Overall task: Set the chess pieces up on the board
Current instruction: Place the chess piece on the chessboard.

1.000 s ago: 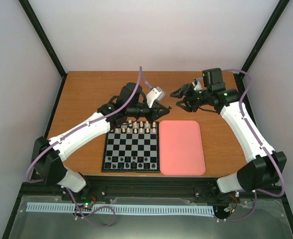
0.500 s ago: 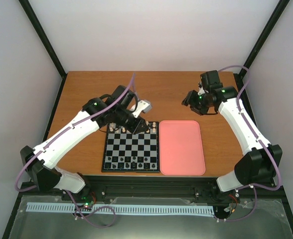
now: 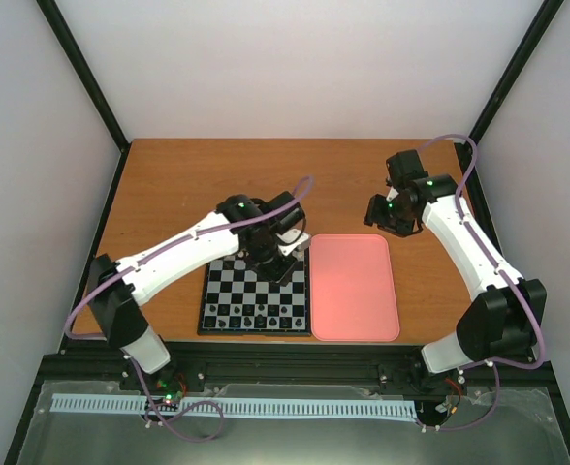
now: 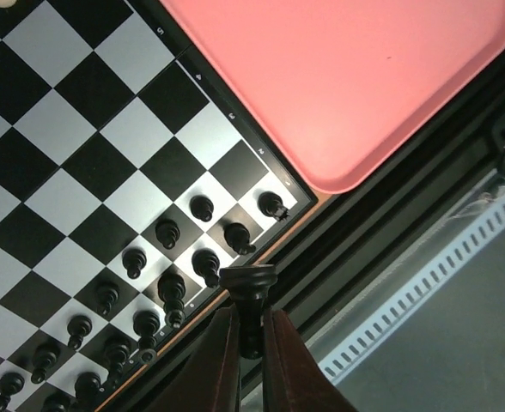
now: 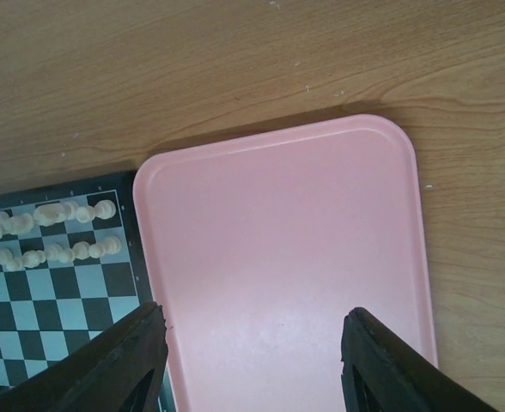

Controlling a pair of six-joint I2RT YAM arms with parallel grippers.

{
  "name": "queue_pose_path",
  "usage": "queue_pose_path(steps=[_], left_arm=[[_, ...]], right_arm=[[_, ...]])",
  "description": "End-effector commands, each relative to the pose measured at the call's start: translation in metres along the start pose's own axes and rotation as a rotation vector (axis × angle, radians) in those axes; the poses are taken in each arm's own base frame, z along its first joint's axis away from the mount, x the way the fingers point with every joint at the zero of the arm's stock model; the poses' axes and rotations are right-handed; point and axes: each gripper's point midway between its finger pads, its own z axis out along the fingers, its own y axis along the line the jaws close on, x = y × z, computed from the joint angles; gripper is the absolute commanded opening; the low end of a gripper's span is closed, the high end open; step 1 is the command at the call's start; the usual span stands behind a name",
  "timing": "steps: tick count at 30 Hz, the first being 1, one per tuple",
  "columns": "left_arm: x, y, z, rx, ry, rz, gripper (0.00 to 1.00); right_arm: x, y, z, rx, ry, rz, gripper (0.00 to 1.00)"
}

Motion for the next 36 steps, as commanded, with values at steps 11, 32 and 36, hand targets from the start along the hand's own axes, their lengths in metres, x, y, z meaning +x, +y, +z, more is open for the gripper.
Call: queue_pose_path(steps=[11,32,36], left_arm=[[-0.007,-0.013,0.07,-0.078,0.15,0.002,0.01],[0.016,-0.005,0.111,-0.101,0.284,-0.025,0.01],[0.018,-0.004,0.118,-0.1,0.309,-0.031,0.01]], right_arm=[[0.014,-0.013,0.003,0.02,0.006,-0.038,0.56],[0.025,-0.058,0.022,0.013,0.052,0.086,0.57],[0.023,-0.06,0.022,0.013,0.048,0.088,0.57]])
